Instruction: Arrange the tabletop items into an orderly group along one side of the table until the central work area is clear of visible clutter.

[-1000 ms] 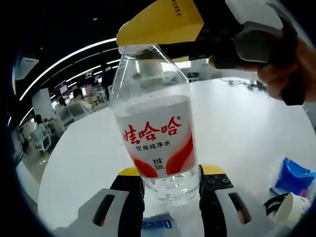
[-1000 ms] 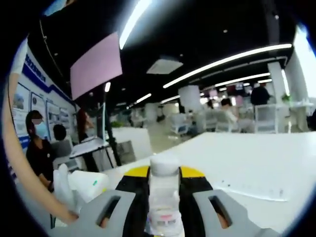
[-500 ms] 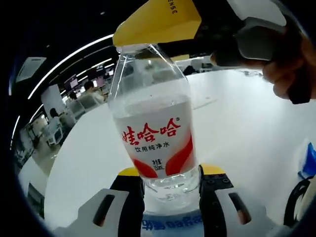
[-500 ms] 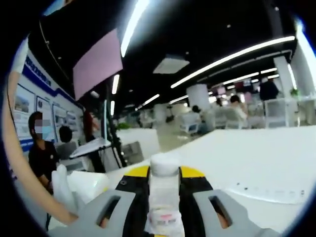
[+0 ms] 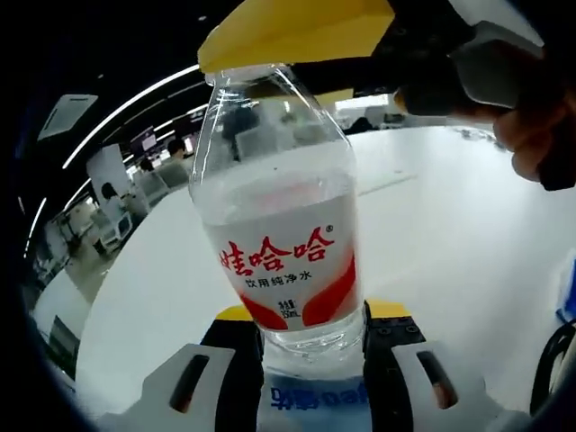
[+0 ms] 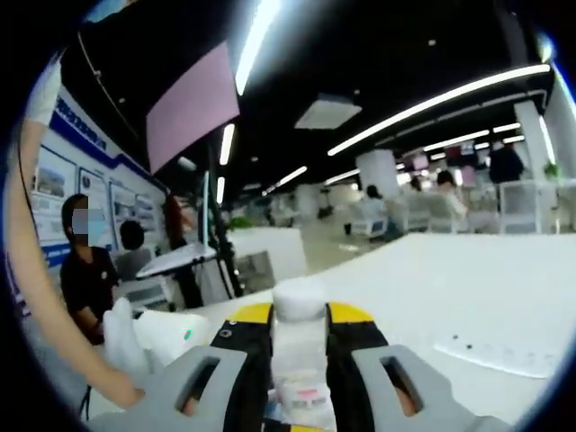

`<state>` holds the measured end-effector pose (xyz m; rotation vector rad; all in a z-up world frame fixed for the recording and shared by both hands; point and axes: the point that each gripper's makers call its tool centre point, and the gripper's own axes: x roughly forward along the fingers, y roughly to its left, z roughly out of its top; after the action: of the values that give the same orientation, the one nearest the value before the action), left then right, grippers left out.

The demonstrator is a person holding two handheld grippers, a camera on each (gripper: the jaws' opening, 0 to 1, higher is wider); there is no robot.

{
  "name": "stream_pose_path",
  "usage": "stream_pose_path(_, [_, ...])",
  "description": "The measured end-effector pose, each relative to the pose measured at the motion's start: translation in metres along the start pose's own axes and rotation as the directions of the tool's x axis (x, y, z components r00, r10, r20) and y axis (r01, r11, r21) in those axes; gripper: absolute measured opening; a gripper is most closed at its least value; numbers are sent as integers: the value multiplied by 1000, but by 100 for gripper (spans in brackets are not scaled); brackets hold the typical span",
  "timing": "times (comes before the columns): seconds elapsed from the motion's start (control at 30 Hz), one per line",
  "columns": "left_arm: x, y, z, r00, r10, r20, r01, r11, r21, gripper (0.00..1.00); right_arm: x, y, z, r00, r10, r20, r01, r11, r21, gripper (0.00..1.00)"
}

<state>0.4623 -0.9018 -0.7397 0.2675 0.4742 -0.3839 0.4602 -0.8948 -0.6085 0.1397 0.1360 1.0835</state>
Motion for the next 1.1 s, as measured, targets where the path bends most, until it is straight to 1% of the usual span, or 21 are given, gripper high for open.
stream_pose_path(0.13, [-3, 1, -4, 999, 38, -18, -38, 999, -38, 40, 2, 14, -2, 998, 57, -19, -58, 997, -46, 17])
stream_pose_path(0.27, [-6, 0, -7, 996, 79, -28, -81, 995, -57, 40, -1, 19, -3, 996, 82, -31, -84, 994, -67, 17])
stream_pose_path(0.3, [-7, -1, -7, 996, 87, -32, -89, 994, -61, 40, -3, 24, -4, 995, 91, -35, -93, 993, -77, 17])
stream_pose_path(0.37, [-8, -1, -8, 994, 105, -38, -108, 992, -69, 40, -4, 24, -4, 994, 101, -38, -104, 991, -85, 18])
stream_pose_path(0.5, [-10, -1, -9, 993, 116, -33, -119, 990, -75, 40, -4, 23, -4, 993, 114, -39, -117, 989, -96, 18])
stream_pose_path(0.8, [-12, 0, -10, 994, 106, -30, -108, 992, -65, 41, -1, 24, -4, 994, 100, -45, -104, 989, -109, 19])
stream_pose_path(0.83, [-12, 0, -10, 994, 105, -27, -107, 992, -64, 41, -1, 24, -4, 994, 97, -45, -101, 989, -105, 19])
stream_pose_path(0.9, [-15, 0, -6, 994, 111, -7, -111, 993, -35, 45, -1, 25, -4, 994, 96, -45, -100, 990, -100, 19])
stream_pose_path(0.93, [-17, -1, -3, 994, 108, 6, -107, 994, -28, 47, -1, 25, -3, 995, 94, -38, -97, 990, -105, 21])
stream_pose_path(1.0, [-19, -1, -1, 994, 104, 11, -104, 994, -30, 48, -1, 23, 1, 997, 80, -21, -82, 992, -101, 26])
stream_pose_path(1.1, [-19, 1, -1, 994, 109, 15, -109, 993, -38, 51, -1, 21, 9, 998, 70, 2, -69, 992, -103, 29])
